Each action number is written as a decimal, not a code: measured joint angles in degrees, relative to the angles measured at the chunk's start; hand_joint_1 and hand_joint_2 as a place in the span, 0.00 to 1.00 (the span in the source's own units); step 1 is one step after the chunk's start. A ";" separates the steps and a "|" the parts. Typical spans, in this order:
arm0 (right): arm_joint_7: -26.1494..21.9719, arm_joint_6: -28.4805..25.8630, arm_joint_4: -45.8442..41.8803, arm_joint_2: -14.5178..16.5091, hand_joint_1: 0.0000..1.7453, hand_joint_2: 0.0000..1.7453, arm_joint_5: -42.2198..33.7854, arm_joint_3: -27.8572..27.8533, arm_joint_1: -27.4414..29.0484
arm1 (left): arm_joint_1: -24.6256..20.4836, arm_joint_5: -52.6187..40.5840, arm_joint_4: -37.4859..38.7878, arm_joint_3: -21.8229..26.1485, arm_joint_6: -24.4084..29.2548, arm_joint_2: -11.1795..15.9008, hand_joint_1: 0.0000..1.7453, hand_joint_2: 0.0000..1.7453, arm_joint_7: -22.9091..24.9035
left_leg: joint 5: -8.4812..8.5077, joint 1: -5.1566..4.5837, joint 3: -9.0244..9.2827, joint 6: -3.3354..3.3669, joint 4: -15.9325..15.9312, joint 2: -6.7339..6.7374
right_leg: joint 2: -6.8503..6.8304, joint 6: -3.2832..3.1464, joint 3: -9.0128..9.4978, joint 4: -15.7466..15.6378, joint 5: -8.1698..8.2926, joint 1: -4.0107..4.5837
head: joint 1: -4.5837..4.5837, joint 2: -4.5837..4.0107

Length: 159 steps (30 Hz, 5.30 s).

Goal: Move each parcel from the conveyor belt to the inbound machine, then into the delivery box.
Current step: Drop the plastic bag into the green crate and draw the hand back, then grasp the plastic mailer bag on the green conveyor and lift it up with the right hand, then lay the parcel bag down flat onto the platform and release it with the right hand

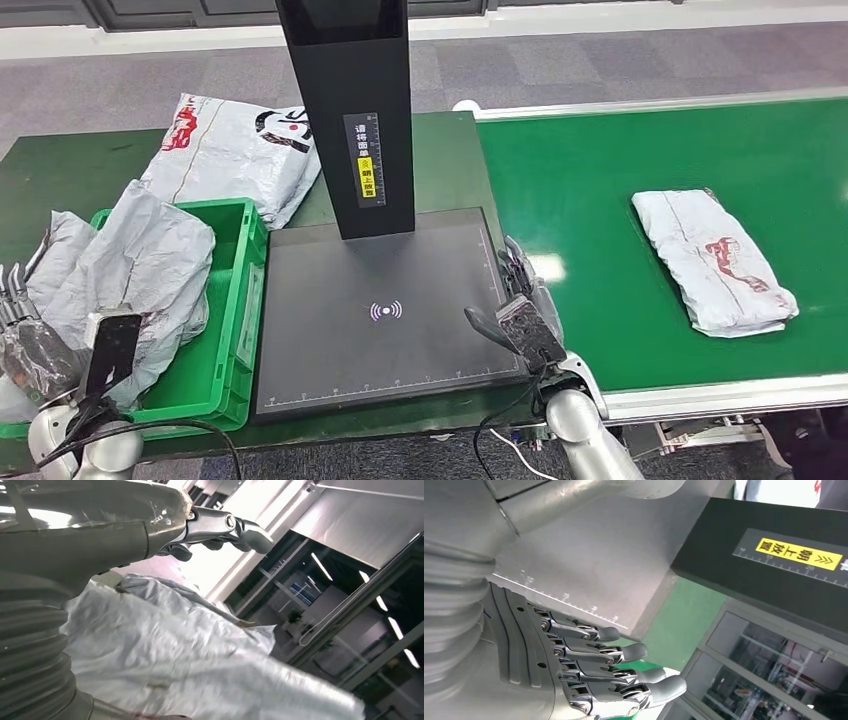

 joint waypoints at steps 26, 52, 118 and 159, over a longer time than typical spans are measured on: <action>1.76 -6.15 15.69 -1.97 0.00 1.00 6.92 -4.23 -13.31 | -10.74 19.12 9.38 -14.30 -17.25 -6.58 0.00 1.00 -20.05 | 0.29 -0.11 -0.17 0.34 0.14 -0.24 | -0.31 0.29 0.01 -0.08 0.29 -0.11 | 0.01 0.00; 15.64 -22.25 43.55 -7.67 0.00 1.00 26.40 -5.13 -27.72 | -25.27 28.72 31.03 -27.80 -20.76 -16.90 0.00 1.00 -25.46 | 0.41 -0.19 -0.38 0.43 0.25 -0.22 | -0.17 0.42 -0.14 -0.08 0.56 -0.19 | 0.02 0.00; 41.81 20.30 58.19 -18.15 1.00 1.00 48.08 -13.74 -29.34 | -29.78 38.06 48.37 -28.63 -37.34 -18.76 0.00 1.00 -25.18 | 0.40 -0.15 -0.37 0.44 0.22 -0.28 | -0.26 0.44 -0.07 -0.07 0.54 -0.14 | 0.02 0.00; 14.51 8.13 1.55 -4.03 1.00 1.00 31.94 -1.27 -5.48 | -26.25 31.72 35.47 -24.15 -23.32 -14.20 0.00 1.00 -22.36 | 0.41 -0.03 -0.47 0.32 0.15 -0.44 | -0.49 0.18 -0.20 0.05 0.33 -0.02 | 0.02 0.00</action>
